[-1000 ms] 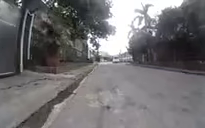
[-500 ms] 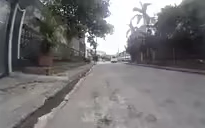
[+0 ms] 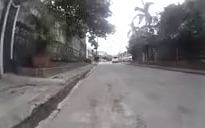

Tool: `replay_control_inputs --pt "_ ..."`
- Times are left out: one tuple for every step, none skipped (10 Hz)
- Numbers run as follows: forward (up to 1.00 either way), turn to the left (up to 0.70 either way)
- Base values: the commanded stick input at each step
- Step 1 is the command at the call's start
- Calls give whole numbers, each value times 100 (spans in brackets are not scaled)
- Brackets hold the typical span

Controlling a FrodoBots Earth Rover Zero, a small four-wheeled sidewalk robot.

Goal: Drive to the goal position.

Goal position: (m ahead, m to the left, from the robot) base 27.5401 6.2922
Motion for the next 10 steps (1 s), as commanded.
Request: replay_control_inputs --pt "70 0" --pt "70 0" --pt "70 0" --pt "70 0" --pt "70 0" --pt "70 0" --pt "70 0" --pt "70 0" --pt "70 0" --pt "70 0"
